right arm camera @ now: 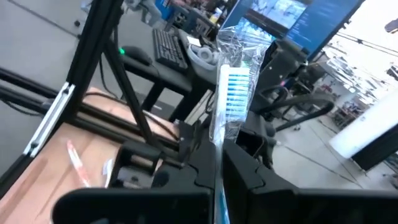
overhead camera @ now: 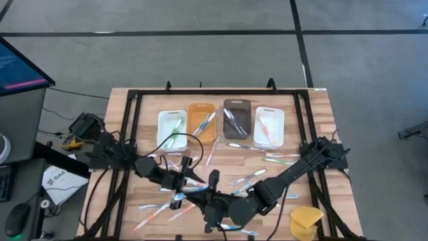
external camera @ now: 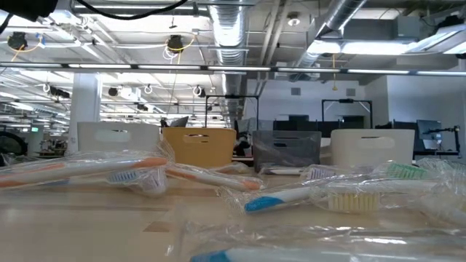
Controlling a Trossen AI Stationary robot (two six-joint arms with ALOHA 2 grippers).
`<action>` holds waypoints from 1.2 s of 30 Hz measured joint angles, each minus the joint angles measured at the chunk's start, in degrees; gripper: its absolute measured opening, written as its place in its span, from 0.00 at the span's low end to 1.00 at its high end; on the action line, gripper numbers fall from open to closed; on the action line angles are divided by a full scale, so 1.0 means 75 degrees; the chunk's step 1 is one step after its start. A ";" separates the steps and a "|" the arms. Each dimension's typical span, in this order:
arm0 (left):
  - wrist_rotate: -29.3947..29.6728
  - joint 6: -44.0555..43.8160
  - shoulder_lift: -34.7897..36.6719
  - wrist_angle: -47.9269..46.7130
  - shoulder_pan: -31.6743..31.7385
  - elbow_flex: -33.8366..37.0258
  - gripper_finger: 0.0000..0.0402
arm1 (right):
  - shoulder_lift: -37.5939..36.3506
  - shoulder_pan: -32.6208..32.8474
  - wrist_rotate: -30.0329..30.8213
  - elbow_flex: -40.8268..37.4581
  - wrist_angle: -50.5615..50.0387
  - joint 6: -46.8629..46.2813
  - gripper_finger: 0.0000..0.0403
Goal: Pick & Place Toothbrushes
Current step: Put the blue toothbrush into the orange bin
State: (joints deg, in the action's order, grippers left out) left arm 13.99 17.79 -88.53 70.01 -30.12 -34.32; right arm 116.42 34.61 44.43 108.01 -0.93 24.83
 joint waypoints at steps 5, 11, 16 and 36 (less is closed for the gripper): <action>-0.0109 -0.0001 0.0003 0.0057 0.0022 -0.0009 0.44 | -0.0003 -0.0174 -0.0143 0.0003 0.0099 0.0083 0.00; -0.0104 -0.0001 0.0003 0.0173 0.0049 -0.0009 0.44 | -0.0003 -0.0289 -0.0350 0.0003 0.0100 -0.0047 0.00; -0.0115 -0.0002 0.0003 0.0305 0.0078 -0.0009 0.44 | -0.0003 -0.0289 -0.0358 0.0003 0.0097 -0.0100 0.00; -0.0030 -0.0029 0.0003 0.0438 0.0177 -0.0009 0.19 | 0.0003 -0.0356 -0.0369 0.0003 -0.0071 -0.0389 0.01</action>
State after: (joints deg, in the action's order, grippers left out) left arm 13.76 17.57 -88.51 73.29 -28.80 -34.39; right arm 116.44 31.94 41.66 108.03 -1.47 21.91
